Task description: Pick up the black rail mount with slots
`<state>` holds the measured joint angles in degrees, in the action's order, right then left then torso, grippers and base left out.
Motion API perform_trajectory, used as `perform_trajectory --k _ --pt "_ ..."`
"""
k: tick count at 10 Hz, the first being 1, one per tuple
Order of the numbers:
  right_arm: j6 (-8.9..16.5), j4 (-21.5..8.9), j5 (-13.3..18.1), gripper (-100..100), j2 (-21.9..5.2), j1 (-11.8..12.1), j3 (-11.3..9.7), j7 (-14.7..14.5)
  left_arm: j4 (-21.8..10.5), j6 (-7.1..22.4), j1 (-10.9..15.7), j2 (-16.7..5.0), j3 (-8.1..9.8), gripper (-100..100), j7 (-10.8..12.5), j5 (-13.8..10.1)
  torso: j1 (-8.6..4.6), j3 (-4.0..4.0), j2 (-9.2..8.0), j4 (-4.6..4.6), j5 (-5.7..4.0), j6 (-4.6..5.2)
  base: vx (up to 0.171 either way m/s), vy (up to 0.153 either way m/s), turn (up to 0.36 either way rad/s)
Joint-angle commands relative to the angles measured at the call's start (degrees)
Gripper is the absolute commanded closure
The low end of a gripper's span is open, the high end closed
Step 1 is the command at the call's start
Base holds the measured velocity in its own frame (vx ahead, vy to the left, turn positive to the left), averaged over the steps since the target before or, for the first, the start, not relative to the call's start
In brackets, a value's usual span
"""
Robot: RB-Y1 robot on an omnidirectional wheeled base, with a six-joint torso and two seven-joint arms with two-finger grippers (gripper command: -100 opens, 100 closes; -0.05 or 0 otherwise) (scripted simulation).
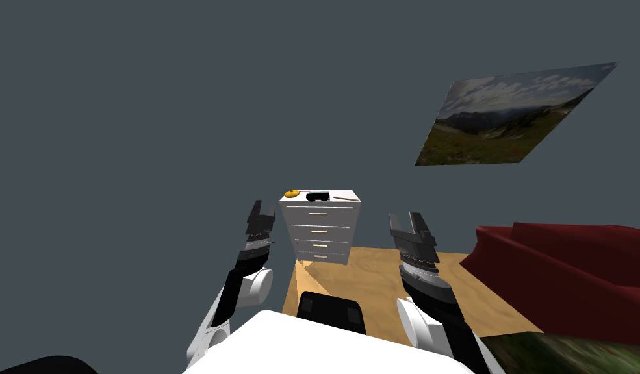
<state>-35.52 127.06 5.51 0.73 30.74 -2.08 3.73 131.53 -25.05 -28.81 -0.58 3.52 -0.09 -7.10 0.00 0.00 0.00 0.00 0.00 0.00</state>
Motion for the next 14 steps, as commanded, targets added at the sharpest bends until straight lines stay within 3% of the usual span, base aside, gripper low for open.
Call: perform_trajectory --k 1,5,6,8,14 --pt "0.0 0.0 0.0 0 0.0 0.0 0.0 0.0 0.51 1.67 0.87 -2.42 0.51 -100 0.74 -0.37 0.0 0.0 0.0 0.0 0.0 0.0 -0.005 0.017 0.041" --pt "0.0 0.0 0.0 0 0.0 0.0 0.0 0.0 2.13 7.41 3.7 -6.84 2.18 -100 3.28 -1.87 0.17 0.02 -0.03 0.01 0.04 0.0 -0.008 0.036 0.059" --pt "0.0 0.0 0.0 0 0.0 0.0 0.0 0.0 2.13 7.88 3.7 -6.84 2.18 -100 3.28 -1.87 0.16 0.01 -0.02 0.01 0.04 0.0 -0.003 0.023 0.017" --pt "0.0 0.0 0.0 0 0.0 0.0 0.0 0.0 3.18 11.65 5.64 -9.12 3.38 -100 5.06 -3.07 0.08 0.0 -0.01 0.0 0.02 0.0 -0.001 0.019 0.059" --pt "0.0 0.0 0.0 0 0.0 0.0 0.0 0.0 4.93 20.29 9.07 -12.7 5.6 -100 8.2 -5.41 0.04 -0.01 0.01 -0.01 0.01 0.0 0.003 0.013 0.033"
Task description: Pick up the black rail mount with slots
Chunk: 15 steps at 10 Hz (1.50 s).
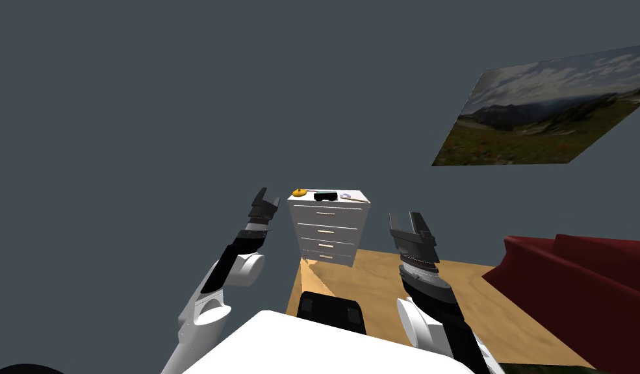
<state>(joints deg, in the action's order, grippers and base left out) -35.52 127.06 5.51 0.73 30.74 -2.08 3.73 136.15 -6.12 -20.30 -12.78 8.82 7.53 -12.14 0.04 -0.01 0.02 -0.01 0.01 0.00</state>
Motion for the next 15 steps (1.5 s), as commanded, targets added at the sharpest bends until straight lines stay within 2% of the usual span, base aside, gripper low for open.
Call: perform_trajectory --k 1,4,5,6,8,9,10,11,13,14,15 --pt "0.0 0.0 0.0 0 0.0 0.0 0.0 0.0 0.31 2.26 0.56 -0.51 0.3 -100 0.58 -0.36 0.0 0.0 0.0 0.0 0.0 0.0 0.006 0.007 0.022" --pt "0.0 0.0 0.0 0 0.0 0.0 0.0 0.0 1.44 7.3 3.03 -2.98 1.97 -100 2.89 -2.27 -0.02 -0.01 0.01 0.0 0.0 0.01 0.009 0.005 0.033" --pt "0.0 0.0 0.0 0 0.0 0.0 0.0 0.0 1.44 8.94 3.03 -2.98 1.97 -100 2.89 -2.27 -0.03 -0.01 0.02 0.0 -0.01 0.0 0.011 0.0 0.019" --pt "0.0 0.0 0.0 0 0.0 0.0 0.0 0.0 1.97 10.4 4.28 -4.25 2.85 -100 4.08 -3.33 -0.04 -0.01 0.02 -0.01 0.0 0.01 0.013 -0.004 0.037" --pt "0.0 0.0 0.0 0 0.0 0.0 0.0 0.0 1.97 12.62 4.28 -4.25 2.85 -100 4.08 -3.33 -0.06 -0.02 0.02 -0.01 -0.01 0.01 0.009 -0.003 0.007" --pt "0.0 0.0 0.0 0 0.0 0.0 0.0 0.0 2.46 14.83 5.52 -5.53 3.73 -100 5.28 -4.45 -0.05 -0.01 0.0 -0.01 -0.01 0.01 0.01 -0.006 0.03" --pt "0.0 0.0 0.0 0 0.0 0.0 0.0 0.0 2.46 16.34 5.52 -5.53 3.73 -100 5.28 -4.45 -0.06 -0.01 0.01 0.0 -0.01 0.0 0.013 -0.009 0.021" --pt "0.0 0.0 0.0 0 0.0 0.0 0.0 0.0 2.9 18.0 6.75 -6.84 4.64 -100 6.5 -5.63 -0.08 -0.01 0.02 -0.01 -0.01 0.01 0.018 -0.012 0.028" --pt "0.0 0.0 0.0 0 0.0 0.0 0.0 0.0 2.9 20.3 6.75 -6.84 4.64 -100 6.5 -5.63 -0.09 -0.03 0.04 -0.02 -0.02 0.01 0.014 -0.01 0.006" --pt "0.0 0.0 0.0 0 0.0 0.0 0.0 0.0 3.31 22.4 7.97 -8.16 5.56 -100 7.71 -6.87 -0.08 -0.02 0.02 -0.01 -0.01 0.01 0.017 -0.014 0.023" --pt "0.0 0.0 0.0 0 0.0 0.0 0.0 0.0 3.31 23.93 7.97 -8.16 5.56 -100 7.71 -6.87 -0.09 -0.02 0.04 -0.01 -0.02 0.01 0.017 -0.016 0.012"
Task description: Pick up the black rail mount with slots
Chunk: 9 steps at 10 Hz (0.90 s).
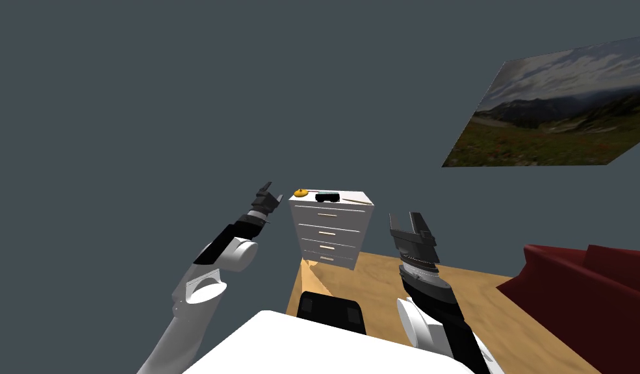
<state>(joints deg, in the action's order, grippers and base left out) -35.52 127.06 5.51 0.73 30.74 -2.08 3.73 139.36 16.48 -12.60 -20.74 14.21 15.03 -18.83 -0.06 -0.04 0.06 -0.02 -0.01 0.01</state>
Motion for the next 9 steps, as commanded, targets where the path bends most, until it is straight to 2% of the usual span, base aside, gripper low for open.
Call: perform_trajectory --k 1,2,4,5,6,7,9 --pt "0.0 0.0 0.0 0 0.0 0.0 0.0 0.0 0.1 1.74 0.27 -0.2 0.17 -100 0.21 -0.18 0.0 0.0 0.0 0.0 0.0 0.0 0.008 -0.01 -0.001" --pt "0.0 0.0 0.0 0 0.0 0.0 0.0 0.0 0.46 3.94 1.47 -1.53 1.1 -100 1.41 -1.47 0.01 0.01 -0.02 0.01 0.0 0.0 0.017 -0.024 0.016" --pt "0.0 0.0 0.0 0 0.0 0.0 0.0 0.0 0.46 5.87 1.47 -1.53 1.1 -100 1.41 -1.47 -0.04 -0.01 0.02 0.0 -0.01 0.0 0.018 -0.018 0.004" --pt "0.0 0.0 0.0 0 0.0 0.0 0.0 0.0 0.77 8.23 2.64 -2.86 2.05 -100 2.6 -2.82 0.0 0.0 -0.01 0.0 0.0 0.0 0.02 -0.027 0.007" --pt "0.0 0.0 0.0 0 0.0 0.0 0.0 0.0 0.77 9.71 2.64 -2.86 2.05 -100 2.6 -2.82 -0.04 0.0 0.01 0.0 -0.01 0.0 0.023 -0.028 0.007" --pt "0.0 0.0 0.0 0 0.0 0.0 0.0 0.0 1.02 11.48 3.78 -4.21 3.0 -100 3.76 -4.22 -0.05 -0.01 0.02 0.0 -0.01 0.0 0.027 -0.032 0.002" --pt "0.0 0.0 0.0 0 0.0 0.0 0.0 0.0 1.02 14.41 3.78 -4.21 3.0 -100 3.76 -4.22 -0.07 -0.03 0.04 -0.01 -0.02 0.0 0.021 -0.028 0.002"
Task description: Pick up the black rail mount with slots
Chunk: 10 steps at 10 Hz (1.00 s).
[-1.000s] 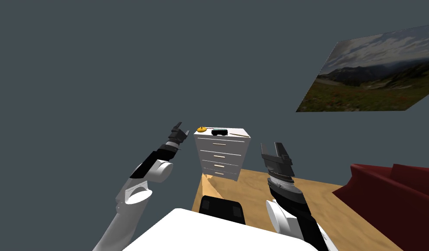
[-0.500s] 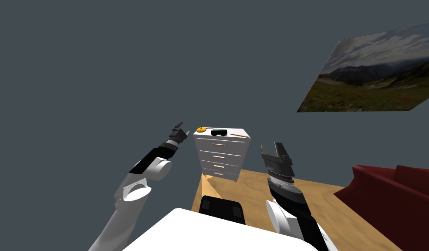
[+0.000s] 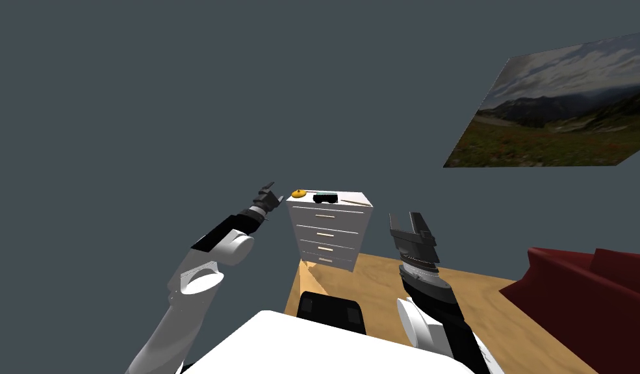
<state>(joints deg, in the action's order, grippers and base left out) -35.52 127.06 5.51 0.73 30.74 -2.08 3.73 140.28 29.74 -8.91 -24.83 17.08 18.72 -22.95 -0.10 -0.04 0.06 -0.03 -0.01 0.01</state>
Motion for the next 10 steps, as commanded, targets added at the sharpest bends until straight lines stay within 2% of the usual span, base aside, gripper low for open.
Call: perform_trajectory --k 1,3,4,6,7,9,10 --pt "0.0 0.0 0.0 0 0.0 0.0 0.0 0.0 0.29 2.86 1.18 -1.48 1.07 -100 1.2 -1.54 0.0 0.0 0.0 0.0 0.0 0.0 0.027 -0.039 -0.007" --pt "0.0 0.0 0.0 0 0.0 0.0 0.0 0.0 0.29 5.51 1.18 -1.48 1.07 -100 1.2 -1.54 -0.05 -0.02 0.05 -0.01 -0.01 0.0 0.022 -0.027 0.0" --pt "0.0 0.0 0.0 0 0.0 0.0 0.0 0.0 0.42 7.54 2.22 -2.87 2.0 -100 2.3 -3.02 0.01 0.0 0.0 0.0 0.0 0.0 0.025 -0.043 -0.018" --pt "0.0 0.0 0.0 0 0.0 0.0 0.0 0.0 0.42 9.93 2.22 -2.87 2.0 -100 2.3 -3.02 -0.09 -0.01 0.02 0.0 -0.02 0.0 0.018 -0.037 0.001" --pt "0.0 0.0 0.0 0 0.0 0.0 0.0 0.0 0.48 11.99 3.2 -4.28 2.92 -100 3.37 -4.53 -0.02 0.01 -0.01 0.0 -0.01 0.0 0.035 -0.041 -0.02" --pt "0.0 0.0 0.0 0 0.0 0.0 0.0 0.0 0.48 14.36 3.2 -4.28 2.92 -100 3.37 -4.53 -0.07 -0.04 0.07 -0.01 -0.02 0.0 0.028 -0.035 -0.005" --pt "0.0 0.0 0.0 0 0.0 0.0 0.0 0.0 0.48 16.38 4.11 -5.73 3.82 -100 4.38 -6.07 -0.02 -0.01 0.01 0.0 -0.01 -0.01 0.028 -0.054 -0.03"
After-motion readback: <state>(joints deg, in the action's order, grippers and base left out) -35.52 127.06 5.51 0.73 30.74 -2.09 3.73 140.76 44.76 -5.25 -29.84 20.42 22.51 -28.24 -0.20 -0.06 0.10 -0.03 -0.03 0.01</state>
